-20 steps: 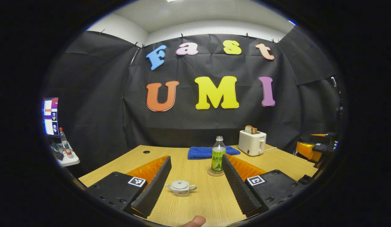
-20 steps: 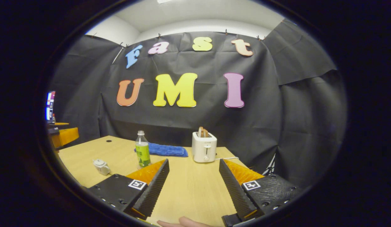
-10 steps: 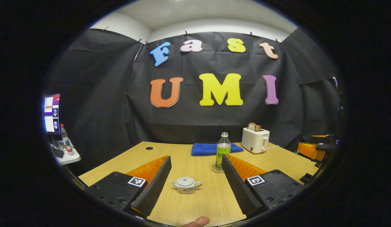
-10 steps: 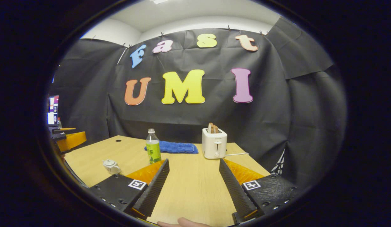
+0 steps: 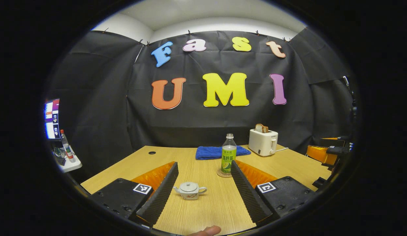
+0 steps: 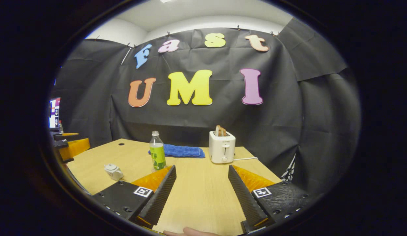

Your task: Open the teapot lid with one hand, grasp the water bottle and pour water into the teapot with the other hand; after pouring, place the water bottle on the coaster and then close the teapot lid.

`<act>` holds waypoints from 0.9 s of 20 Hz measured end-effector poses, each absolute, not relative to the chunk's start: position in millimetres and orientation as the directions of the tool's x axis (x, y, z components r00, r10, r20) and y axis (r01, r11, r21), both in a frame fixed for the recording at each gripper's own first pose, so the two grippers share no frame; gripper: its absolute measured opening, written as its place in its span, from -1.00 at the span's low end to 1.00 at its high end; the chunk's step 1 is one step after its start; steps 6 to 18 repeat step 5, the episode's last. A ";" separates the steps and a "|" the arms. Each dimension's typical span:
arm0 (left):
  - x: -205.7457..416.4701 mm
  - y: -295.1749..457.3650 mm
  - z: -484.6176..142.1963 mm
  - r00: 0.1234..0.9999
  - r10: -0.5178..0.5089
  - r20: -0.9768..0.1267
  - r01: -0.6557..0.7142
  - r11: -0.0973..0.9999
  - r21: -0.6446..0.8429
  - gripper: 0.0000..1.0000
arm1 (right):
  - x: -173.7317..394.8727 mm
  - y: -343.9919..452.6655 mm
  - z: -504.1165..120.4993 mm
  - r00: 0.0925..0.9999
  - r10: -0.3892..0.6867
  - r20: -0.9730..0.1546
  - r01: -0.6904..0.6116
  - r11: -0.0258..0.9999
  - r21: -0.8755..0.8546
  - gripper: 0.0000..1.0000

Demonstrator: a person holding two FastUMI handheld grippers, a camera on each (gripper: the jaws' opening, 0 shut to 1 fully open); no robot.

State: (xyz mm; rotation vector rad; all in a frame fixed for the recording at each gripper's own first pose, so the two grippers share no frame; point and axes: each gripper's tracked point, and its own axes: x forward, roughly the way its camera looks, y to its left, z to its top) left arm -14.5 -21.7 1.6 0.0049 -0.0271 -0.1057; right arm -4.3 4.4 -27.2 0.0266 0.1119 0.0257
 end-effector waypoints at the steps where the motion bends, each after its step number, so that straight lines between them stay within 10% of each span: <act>1: -13.4 -22.3 1.1 0.994 -0.107 0.025 0.106 0.994 0.008 1.00 | -3.6 3.9 -28.6 0.993 0.025 -0.114 -0.022 0.999 0.027 0.90; 18: -13.2 -24.8 -1.3 0.994 -0.107 0.025 0.107 0.994 0.011 1.00 | -1.3 0.7 -29.5 0.993 0.013 -0.117 -0.009 0.999 0.037 0.90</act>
